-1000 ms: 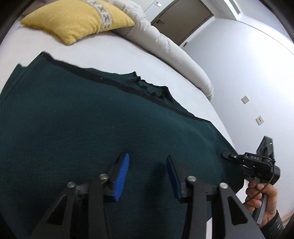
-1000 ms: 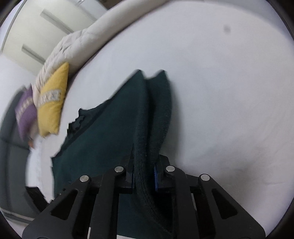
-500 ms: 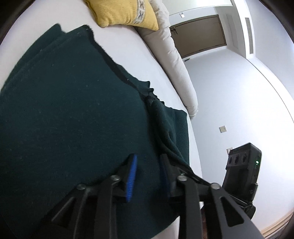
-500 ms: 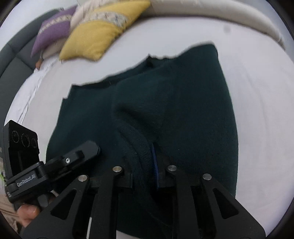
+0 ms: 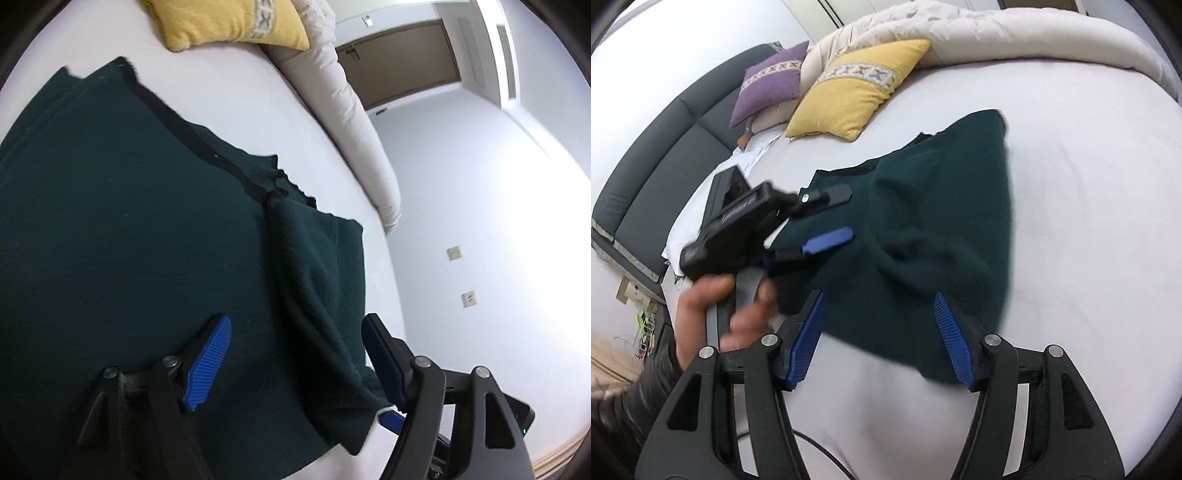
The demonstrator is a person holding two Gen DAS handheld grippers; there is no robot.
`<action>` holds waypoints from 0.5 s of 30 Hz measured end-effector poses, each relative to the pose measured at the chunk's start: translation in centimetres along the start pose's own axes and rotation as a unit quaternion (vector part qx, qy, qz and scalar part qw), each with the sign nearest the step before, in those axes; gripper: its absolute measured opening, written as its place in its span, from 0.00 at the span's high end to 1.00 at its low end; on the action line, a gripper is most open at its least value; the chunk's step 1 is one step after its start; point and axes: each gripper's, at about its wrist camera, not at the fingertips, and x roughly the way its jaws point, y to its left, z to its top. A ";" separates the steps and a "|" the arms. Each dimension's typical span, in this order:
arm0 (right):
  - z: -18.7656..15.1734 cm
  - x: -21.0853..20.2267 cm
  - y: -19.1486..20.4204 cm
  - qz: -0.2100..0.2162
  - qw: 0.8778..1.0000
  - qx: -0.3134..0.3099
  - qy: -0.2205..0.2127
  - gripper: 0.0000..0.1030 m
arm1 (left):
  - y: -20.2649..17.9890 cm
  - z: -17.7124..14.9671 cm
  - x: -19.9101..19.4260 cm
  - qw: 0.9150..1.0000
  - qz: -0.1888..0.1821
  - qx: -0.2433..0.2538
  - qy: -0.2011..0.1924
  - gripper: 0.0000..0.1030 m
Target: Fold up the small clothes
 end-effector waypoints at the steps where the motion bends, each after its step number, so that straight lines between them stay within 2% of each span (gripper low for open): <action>1: -0.8 -1.0 -0.7 -0.009 1.000 0.001 -0.002 0.43 | -0.3 0.1 0.5 1.000 0.003 0.003 0.005 0.27; 7: -4.6 -4.9 -4.5 -0.008 0.999 0.038 -0.025 0.43 | -2.0 0.8 3.4 0.998 0.042 0.032 0.033 0.29; 9: -5.6 -5.7 -5.6 -0.007 0.998 0.055 -0.031 0.43 | -2.3 1.0 4.0 0.997 0.064 0.038 0.034 0.47; 10: -6.0 -6.0 -6.1 -0.007 0.997 0.062 -0.034 0.43 | -2.4 1.1 4.4 0.996 0.074 0.042 0.040 0.52; 11: -6.6 -6.2 -6.6 -0.009 0.997 0.067 -0.036 0.43 | -2.4 1.1 4.6 0.995 0.083 0.046 0.043 0.65; 12: -7.0 -6.4 -6.9 -0.011 0.997 0.072 -0.037 0.43 | -2.2 0.9 4.5 0.994 0.089 0.048 0.044 0.74; 15: -8.0 -6.4 -7.7 -0.025 0.995 0.092 -0.039 0.43 | -2.2 0.7 3.9 0.993 0.091 0.054 0.043 0.85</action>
